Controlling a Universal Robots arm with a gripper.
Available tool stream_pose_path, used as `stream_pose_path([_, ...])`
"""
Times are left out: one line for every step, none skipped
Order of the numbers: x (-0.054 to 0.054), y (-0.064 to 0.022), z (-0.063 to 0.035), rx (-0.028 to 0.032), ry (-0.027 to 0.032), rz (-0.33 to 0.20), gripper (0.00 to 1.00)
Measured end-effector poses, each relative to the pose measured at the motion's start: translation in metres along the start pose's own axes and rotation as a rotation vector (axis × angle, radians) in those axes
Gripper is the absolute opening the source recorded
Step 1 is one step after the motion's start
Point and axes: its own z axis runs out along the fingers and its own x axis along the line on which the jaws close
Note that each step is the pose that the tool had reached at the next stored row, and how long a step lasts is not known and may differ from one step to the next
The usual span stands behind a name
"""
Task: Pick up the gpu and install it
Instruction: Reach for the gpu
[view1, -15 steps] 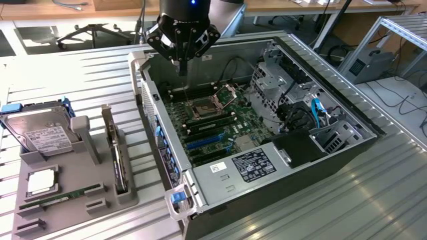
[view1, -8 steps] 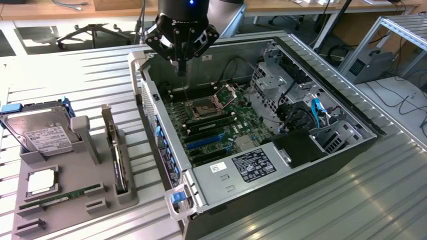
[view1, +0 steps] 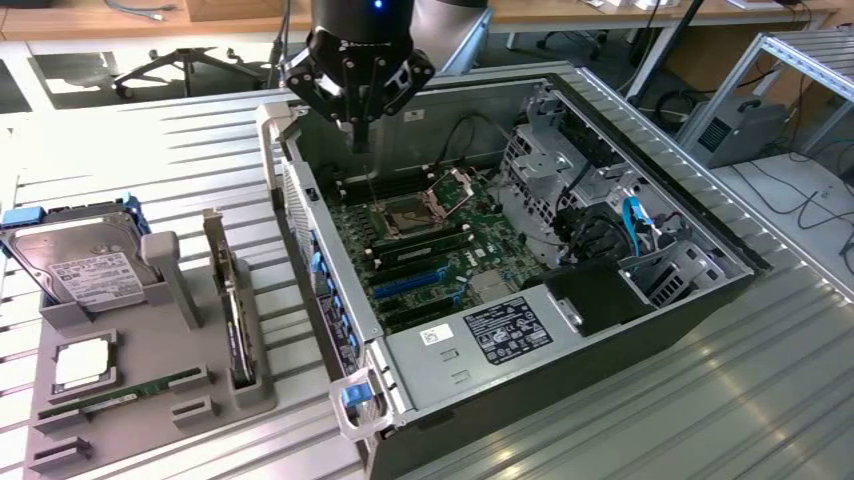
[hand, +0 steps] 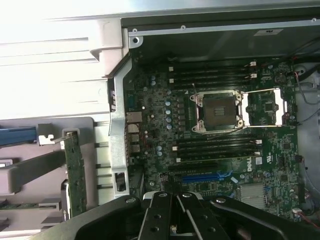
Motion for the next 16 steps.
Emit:
stream_pose_path([0.0004,0.0,0.0,0.0,0.0,0.0,0.11])
stream_pose_path([0.0008,-0.0001,0.0,0.0,0.0,0.0,0.11])
stream_pose_path([0.0012,-0.0001,0.0,0.0,0.0,0.0,0.11])
stream_pose_path([0.0016,-0.0001,-0.0001,0.0,0.0,0.0,0.11])
stream_pose_path([0.002,-0.0002,-0.0001,0.0,0.0,0.0,0.11])
stream_pose_path([0.0023,-0.0002,-0.0001,0.0,0.0,0.0,0.11])
stream_pose_path([0.0027,-0.0002,-0.0001,0.0,0.0,0.0,0.11])
stream_pose_path([0.003,-0.0002,-0.0001,0.0,0.0,0.0,0.11])
stream_pose_path([0.0034,-0.0003,-0.0001,0.0001,0.0,0.0,0.11])
stream_pose_path([0.0037,-0.0003,-0.0001,0.0,0.0001,0.0,0.11])
stream_pose_path([0.004,-0.0003,-0.0001,0.0,0.0,0.0,0.11])
stream_pose_path([0.0043,-0.0003,-0.0001,0.0,0.0,0.0,0.11])
stream_pose_path([0.0046,-0.0004,-0.0001,0.0,0.0,0.0,0.11])
stream_pose_path([0.0051,-0.0004,-0.0002,0.0,0.0,0.0,0.11])
stream_pose_path([0.0057,-0.0004,-0.0002,0.0,0.0,0.0,0.11])
stream_pose_path([0.0064,-0.0005,-0.0002,0.0,0.0,0.0,0.11])
